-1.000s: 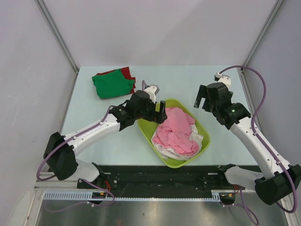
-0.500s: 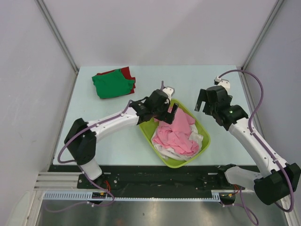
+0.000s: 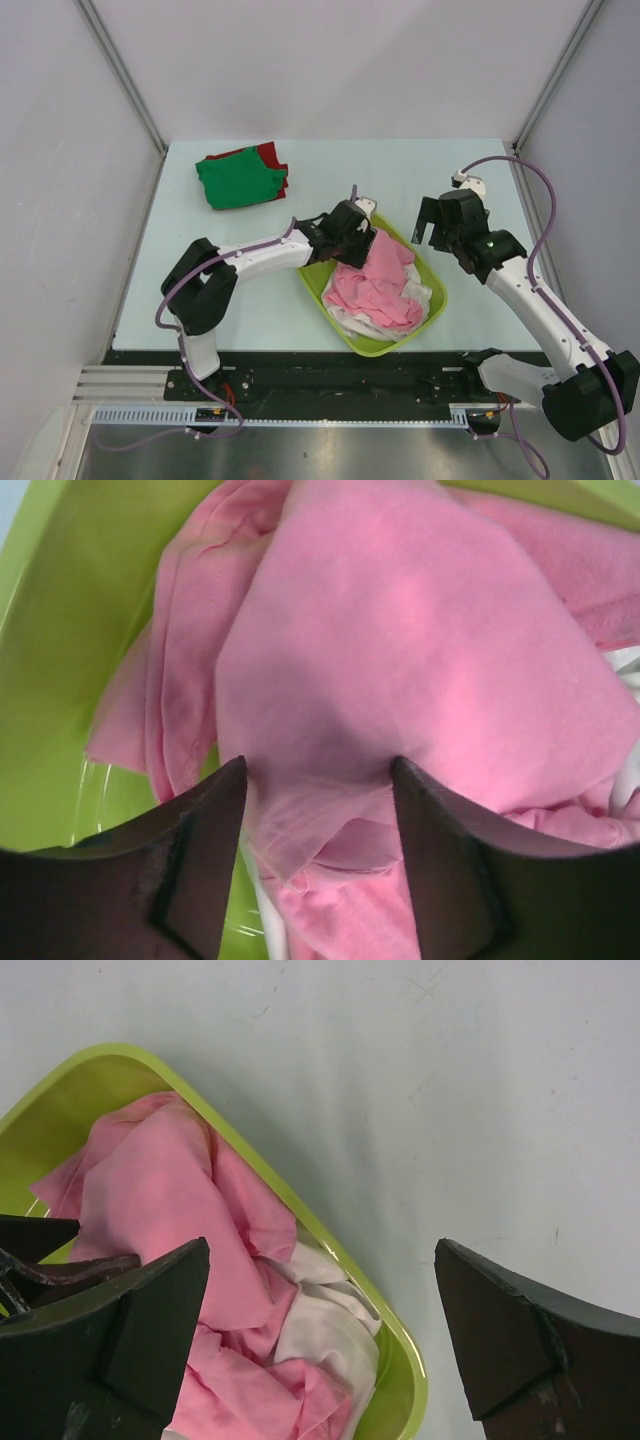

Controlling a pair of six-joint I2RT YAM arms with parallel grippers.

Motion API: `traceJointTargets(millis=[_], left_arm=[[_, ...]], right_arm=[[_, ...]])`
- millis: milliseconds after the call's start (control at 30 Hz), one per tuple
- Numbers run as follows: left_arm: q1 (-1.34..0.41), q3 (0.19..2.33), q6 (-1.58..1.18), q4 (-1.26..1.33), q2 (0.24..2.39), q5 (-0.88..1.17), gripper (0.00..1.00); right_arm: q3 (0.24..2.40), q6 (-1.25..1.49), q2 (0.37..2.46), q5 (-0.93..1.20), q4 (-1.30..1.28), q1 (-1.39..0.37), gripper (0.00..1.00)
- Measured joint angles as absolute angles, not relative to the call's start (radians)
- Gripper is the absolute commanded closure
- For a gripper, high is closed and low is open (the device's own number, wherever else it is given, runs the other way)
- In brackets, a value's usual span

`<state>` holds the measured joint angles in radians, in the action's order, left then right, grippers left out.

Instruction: Fold and stack the t-shirts

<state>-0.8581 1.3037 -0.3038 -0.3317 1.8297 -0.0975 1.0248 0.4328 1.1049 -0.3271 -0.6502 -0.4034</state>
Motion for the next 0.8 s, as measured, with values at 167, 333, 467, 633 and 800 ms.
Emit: traceJointTargets(millis=[167,333,467,633,800], left_arm=[[-0.858,1.304,-0.300,-0.302,1.850,-0.086,1.00],[-0.858,1.304,-0.297,-0.295,1.854,-0.075,1.00],[-0.853,1.304,-0.298,-0.316,1.782,-0.074,1.00],[-0.824,1.407,-0.299,-0.426,1.565,-0.075,1.00],[-0.677,1.556,-0.308,-0.493,1.274,-0.066,1.00]], right_arm=[[0.995,0.433,1.093,-0.318,-0.639,-0.403,0.00],[0.980,0.433,1.084,-0.305,-0.638,-0.403,0.00],[0.975,0.432,1.065,-0.300,-0.637,-0.403,0.00],[0.973,0.432,1.035,-0.268,-0.628,-0.403,0.00],[0.971,0.429,1.033,-0.236,-0.612,-0.406,0.00]])
